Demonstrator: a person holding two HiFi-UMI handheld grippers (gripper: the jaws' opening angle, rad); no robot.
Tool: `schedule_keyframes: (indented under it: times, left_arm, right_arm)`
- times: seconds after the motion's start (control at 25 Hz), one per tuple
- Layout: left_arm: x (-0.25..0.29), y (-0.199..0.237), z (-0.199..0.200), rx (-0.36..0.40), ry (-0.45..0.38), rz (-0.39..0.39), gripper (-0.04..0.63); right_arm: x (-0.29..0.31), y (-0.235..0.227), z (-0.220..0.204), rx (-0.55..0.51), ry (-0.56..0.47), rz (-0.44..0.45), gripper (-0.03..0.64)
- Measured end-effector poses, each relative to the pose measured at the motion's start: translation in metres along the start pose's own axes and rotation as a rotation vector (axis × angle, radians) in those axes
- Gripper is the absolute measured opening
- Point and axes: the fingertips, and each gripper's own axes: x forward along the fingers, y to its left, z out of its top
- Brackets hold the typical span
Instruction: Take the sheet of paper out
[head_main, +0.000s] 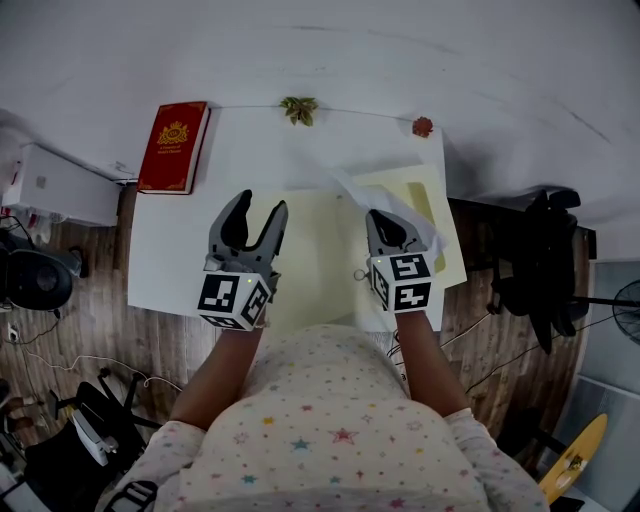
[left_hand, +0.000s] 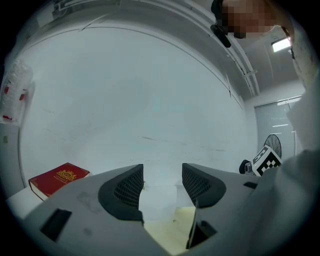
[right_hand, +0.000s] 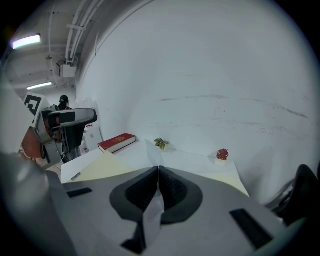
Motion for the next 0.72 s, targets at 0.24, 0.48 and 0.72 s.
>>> schedule_keyframes:
  times: [0.24,0.48,0.72]
  left_arm:
    - [0.001,0.000,0.002,0.003,-0.002,-0.004,0.238]
    - [0.003,-0.001,0.003,0.003,-0.006,-0.007,0.230]
    - [0.003,-0.004,0.003,0.003,-0.008,-0.005,0.222]
  right_arm:
    - [-0.006,-0.006,0.012,0.014,-0.031,-0.007,0.005]
    - [-0.013,-0.009,0.026,0.017,-0.070,-0.008,0.003]
    - [-0.020,-0.016,0.037,0.040,-0.107,-0.006,0.005]
